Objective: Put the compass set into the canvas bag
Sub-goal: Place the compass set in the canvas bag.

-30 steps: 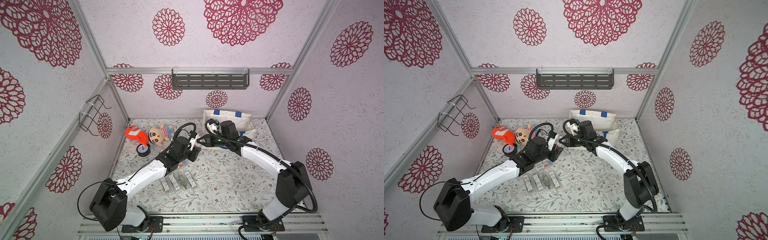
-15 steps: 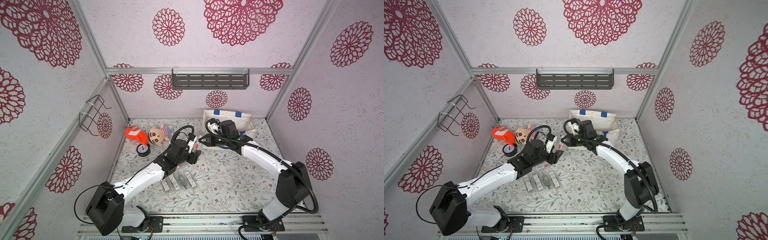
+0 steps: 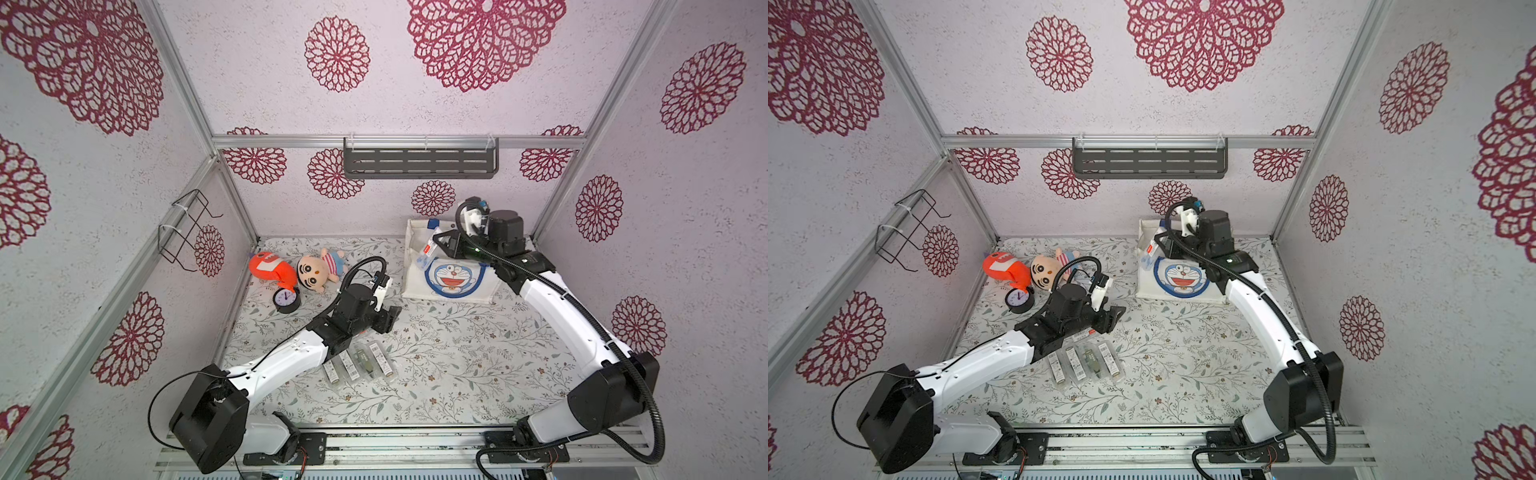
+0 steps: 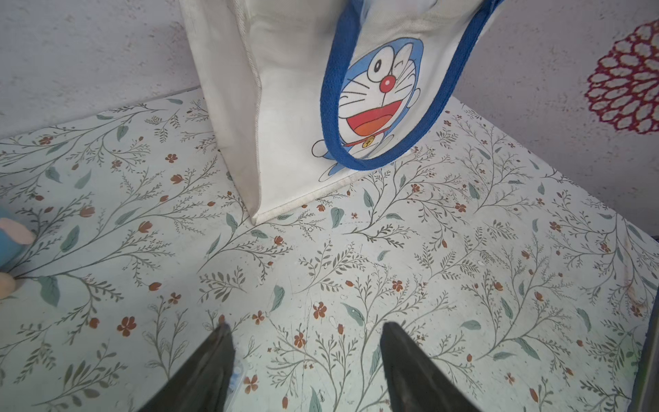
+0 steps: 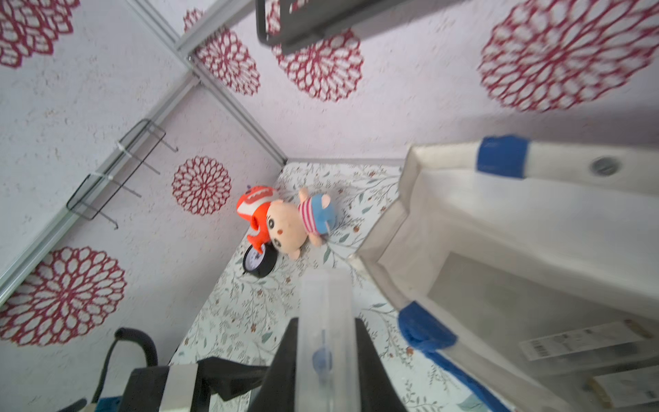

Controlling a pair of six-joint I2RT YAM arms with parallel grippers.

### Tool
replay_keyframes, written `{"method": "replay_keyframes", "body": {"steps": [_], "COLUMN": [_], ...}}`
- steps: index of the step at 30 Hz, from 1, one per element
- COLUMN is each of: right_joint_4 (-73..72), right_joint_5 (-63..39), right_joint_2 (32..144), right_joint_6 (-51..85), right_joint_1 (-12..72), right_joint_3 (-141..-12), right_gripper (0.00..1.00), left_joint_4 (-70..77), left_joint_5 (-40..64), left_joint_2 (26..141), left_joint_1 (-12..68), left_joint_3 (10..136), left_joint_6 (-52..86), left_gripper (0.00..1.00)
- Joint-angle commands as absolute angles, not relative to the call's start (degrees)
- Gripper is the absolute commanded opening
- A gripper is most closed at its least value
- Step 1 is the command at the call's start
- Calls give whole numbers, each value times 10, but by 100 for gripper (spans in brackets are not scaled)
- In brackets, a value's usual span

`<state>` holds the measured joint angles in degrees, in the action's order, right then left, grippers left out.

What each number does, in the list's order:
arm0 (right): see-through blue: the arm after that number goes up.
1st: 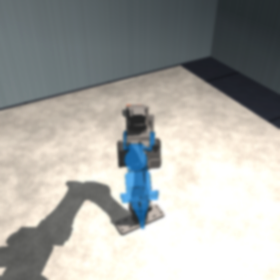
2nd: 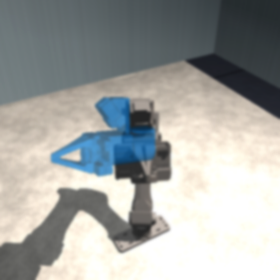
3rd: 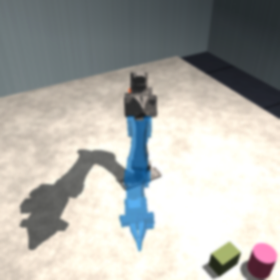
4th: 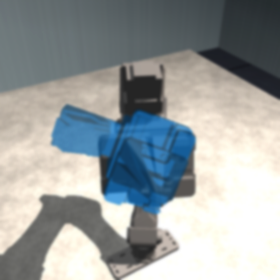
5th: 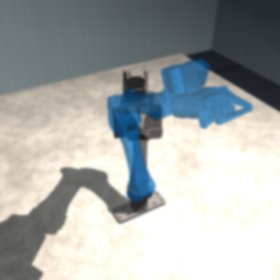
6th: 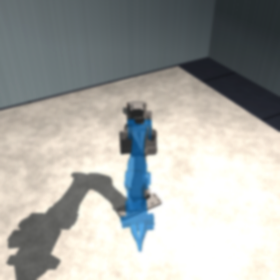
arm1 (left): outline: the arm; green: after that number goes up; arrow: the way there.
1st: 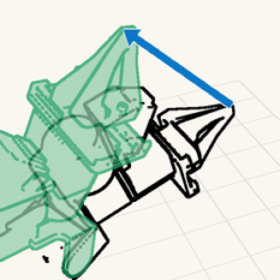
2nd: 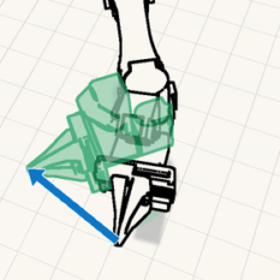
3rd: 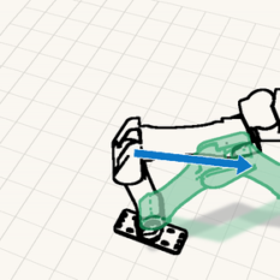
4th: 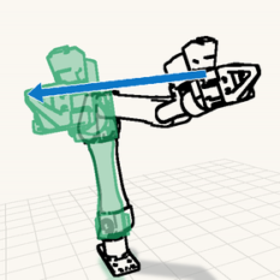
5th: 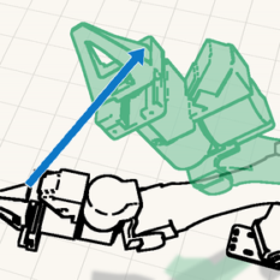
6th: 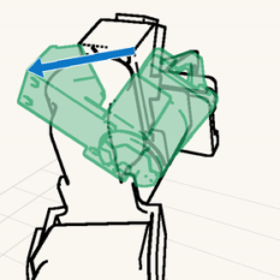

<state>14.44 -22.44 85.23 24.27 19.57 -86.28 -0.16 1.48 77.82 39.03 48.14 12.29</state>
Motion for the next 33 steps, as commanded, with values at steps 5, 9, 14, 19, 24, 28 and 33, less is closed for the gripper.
{"method": "replay_keyframes", "body": {"steps": [5,9,14,19,24,28,33], "right_joint_4": [172,198,215,228,254,272,289], "right_joint_5": [-139,-95,-77,-74,-63,-51,-45], "right_joint_2": [837,876,936,994,1049,1081,1110], "right_joint_6": [194,174,164,160,160,162,159], "right_joint_1": [135,116,113,114,115,118,120], "right_joint_3": [-921,-949,-978,-993,-1016,-1027,-1030], "right_gripper": [0,0,0,0,0,0,0], "left_joint_4": [18,10,6,2,0,0,-3], "left_joint_5": [32,32,34,37,39,39,40], "left_joint_2": [776,778,778,782,791,796,803], "left_joint_1": [386,384,382,381,379,377,377], "left_joint_3": [470,469,464,466,471,475,482], "left_joint_6": [133,134,137,139,139,142,142], "left_gripper": [69,69,69,70,70,70,70]}}
